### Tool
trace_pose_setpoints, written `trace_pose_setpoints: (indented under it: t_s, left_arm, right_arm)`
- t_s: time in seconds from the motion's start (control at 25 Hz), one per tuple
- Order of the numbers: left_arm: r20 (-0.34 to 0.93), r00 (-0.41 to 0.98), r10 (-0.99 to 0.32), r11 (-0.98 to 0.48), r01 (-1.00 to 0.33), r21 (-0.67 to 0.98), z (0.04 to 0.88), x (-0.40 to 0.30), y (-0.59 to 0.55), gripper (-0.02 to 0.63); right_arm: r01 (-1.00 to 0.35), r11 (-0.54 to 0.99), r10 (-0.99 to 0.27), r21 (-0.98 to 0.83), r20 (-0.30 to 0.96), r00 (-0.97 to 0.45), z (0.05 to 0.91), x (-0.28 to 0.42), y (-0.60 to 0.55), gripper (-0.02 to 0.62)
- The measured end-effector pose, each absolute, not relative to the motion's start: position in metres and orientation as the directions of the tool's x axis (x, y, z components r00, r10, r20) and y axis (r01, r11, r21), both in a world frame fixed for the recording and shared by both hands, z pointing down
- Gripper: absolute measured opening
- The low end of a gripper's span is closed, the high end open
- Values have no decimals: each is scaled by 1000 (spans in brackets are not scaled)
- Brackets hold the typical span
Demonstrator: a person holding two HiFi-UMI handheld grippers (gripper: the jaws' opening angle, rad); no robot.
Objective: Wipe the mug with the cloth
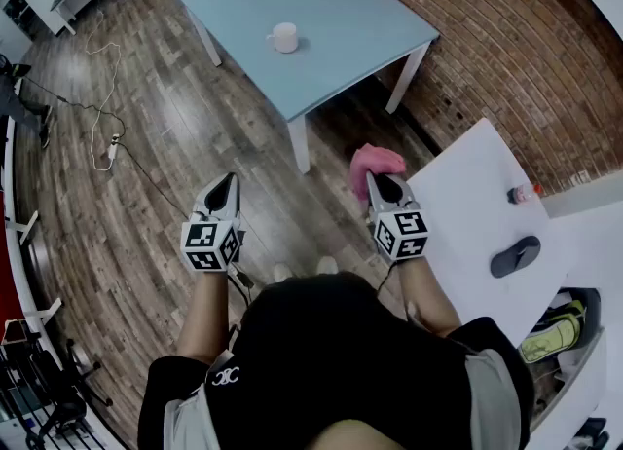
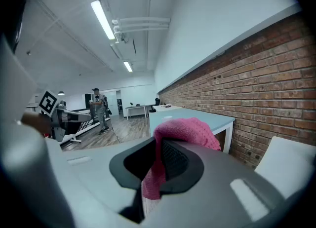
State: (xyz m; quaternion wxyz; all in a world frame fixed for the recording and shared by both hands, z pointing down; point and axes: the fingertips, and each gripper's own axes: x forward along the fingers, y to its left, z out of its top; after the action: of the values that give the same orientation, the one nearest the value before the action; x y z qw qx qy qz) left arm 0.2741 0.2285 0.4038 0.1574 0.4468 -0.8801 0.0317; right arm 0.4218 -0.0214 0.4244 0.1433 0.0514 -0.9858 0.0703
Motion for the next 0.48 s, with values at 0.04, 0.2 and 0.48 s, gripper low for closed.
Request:
trace_pose_setpoints:
  t_s: [0.04, 0.2, 0.48]
  left_arm:
    - [309, -555, -772, 603, -794, 79, 404, 274, 229, 2]
    - [319, -560, -765, 610, -788, 79, 407, 269, 234, 2]
    - [318, -543, -777, 596, -797, 95, 413, 262, 233, 2]
  right_arm:
    - [-120, 985, -79, -126, 290, -954, 425, 422, -20, 34]
    - [-115, 984, -74, -136, 277, -958, 423, 424, -13, 35]
    - [-123, 986, -84, -110, 308, -947, 429, 428, 0, 35]
